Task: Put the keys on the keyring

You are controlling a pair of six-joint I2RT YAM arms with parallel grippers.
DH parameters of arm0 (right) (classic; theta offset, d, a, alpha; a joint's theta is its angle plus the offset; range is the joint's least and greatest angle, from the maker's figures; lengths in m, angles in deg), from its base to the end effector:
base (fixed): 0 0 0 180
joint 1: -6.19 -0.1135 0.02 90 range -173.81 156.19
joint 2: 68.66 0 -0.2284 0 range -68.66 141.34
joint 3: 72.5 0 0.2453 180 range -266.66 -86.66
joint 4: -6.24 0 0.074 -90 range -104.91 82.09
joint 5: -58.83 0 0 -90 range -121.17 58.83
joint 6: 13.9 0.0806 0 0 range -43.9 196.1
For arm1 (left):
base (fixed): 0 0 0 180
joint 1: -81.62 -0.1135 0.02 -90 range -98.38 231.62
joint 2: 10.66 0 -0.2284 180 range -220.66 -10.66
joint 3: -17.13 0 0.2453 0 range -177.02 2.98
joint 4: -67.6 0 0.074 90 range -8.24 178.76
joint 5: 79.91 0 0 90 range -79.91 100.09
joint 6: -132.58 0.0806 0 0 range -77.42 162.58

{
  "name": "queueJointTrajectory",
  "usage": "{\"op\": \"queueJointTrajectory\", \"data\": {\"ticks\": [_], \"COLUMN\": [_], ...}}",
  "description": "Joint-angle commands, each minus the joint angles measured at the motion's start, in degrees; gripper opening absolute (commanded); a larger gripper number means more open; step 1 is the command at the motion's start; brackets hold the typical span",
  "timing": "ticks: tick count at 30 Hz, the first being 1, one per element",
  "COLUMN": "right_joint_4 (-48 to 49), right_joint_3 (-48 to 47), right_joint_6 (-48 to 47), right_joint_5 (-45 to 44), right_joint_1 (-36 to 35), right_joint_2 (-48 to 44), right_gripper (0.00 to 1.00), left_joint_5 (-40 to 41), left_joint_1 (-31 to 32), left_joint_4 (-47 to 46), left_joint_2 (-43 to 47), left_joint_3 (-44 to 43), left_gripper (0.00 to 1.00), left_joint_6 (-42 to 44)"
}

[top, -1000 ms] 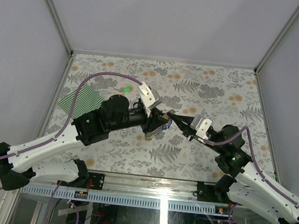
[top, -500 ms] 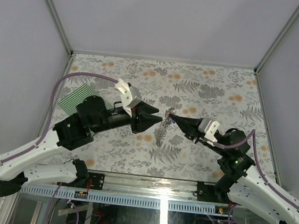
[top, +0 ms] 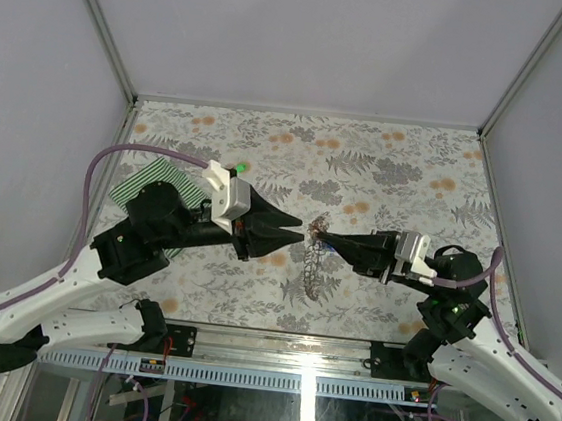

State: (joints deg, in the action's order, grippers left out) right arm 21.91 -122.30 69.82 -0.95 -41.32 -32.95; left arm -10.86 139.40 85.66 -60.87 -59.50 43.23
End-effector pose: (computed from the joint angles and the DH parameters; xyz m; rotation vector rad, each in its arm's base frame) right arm 0.1033 0.1728 0.3778 -0.9234 0.7253 0.9151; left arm 0.1042 -0.2194 0.4199 1.0070 1.1464 -1.0683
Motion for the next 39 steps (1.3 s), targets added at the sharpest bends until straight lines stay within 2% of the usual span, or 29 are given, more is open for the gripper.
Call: {"op": "queueJointTrajectory", "data": {"ticks": [1,27,34,39], "right_joint_4": [8.07,12.26,11.97,11.88], "right_joint_3": [-4.25,-5.80,-5.89,-5.74], "right_joint_6": [4.54,10.01,10.02,9.89], "right_joint_5": [3.54,8.54,8.80,8.55], "right_joint_1": [-0.04,-0.01,-0.04,-0.01], "right_joint_2": [-0.82,0.68,0.85,0.56], "right_gripper": [0.00,0.00,0.00,0.00], "left_joint_5": [-5.90,-9.37,-10.70,-11.58], "left_joint_1": [0.32,0.31,0.31,0.31], "left_joint_4": [-0.94,-1.24,-1.65,-1.24], "left_joint_2": [-0.98,-3.64,-4.29,-4.45], "left_joint_3": [-2.45,-3.78,-4.09,-4.58], "left_gripper": [0.27,0.34,0.23,0.03], "left_joint_6": [3.66,4.35,4.02,3.85]}}
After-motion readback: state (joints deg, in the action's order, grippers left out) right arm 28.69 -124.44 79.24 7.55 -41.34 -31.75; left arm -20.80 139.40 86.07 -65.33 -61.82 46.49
